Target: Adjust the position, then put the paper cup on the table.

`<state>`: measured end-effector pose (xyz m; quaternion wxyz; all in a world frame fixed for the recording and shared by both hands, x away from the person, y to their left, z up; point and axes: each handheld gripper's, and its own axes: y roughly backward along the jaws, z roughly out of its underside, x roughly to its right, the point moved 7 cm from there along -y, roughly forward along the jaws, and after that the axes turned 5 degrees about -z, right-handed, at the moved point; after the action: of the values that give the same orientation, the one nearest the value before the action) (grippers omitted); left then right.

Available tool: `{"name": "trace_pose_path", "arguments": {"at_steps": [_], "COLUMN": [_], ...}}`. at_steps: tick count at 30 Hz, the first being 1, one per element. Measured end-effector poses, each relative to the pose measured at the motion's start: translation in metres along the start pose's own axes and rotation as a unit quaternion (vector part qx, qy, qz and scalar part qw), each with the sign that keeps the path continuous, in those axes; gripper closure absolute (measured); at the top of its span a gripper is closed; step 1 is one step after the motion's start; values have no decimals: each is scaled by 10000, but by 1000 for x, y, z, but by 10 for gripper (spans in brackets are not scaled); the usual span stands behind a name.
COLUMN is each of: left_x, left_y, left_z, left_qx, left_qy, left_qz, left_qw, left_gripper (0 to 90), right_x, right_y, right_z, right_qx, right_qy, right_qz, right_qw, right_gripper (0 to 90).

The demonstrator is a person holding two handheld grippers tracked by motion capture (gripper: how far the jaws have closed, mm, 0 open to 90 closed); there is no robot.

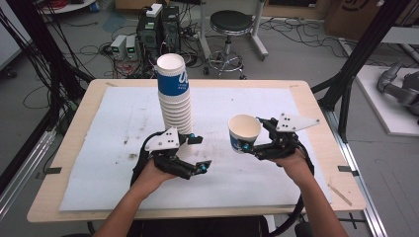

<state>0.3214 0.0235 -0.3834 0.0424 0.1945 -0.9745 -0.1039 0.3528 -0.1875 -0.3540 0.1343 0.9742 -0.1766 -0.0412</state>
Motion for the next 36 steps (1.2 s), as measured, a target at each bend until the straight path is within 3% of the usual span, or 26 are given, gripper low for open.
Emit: {"name": "trace_pose_path", "arguments": {"at_steps": [7,15,22,28,31,36], "left_x": [0,-6,-26,-59,-75,-97], "left_y": [17,49,79,103,114,128], "left_z": [-3,-9,-5,6,12,24], "left_qx": [122,283,416,534,599,666], "left_qy": [-42,-99,35,203,268,352], "left_qz": [-204,-509,-950,-1488,-1788,-2292], "left_qw": [9997,9983,9946,9872,9817,9704], "left_gripper": [182,182,182,182,182,182], "right_x": [1,4,11,19,25,36], "right_y": [1,6,8,4,0,-5], "right_z": [0,3,5,8,8,6], "right_qx": [29,5,14,-63,-97,-120], "right_qy": [-56,-74,-125,-164,-219,-265], "right_qz": [1,129,239,287,323,441], "right_qw": [10000,9999,9996,9994,9992,9986], "right_gripper": [242,242,242,242,242,242]}}
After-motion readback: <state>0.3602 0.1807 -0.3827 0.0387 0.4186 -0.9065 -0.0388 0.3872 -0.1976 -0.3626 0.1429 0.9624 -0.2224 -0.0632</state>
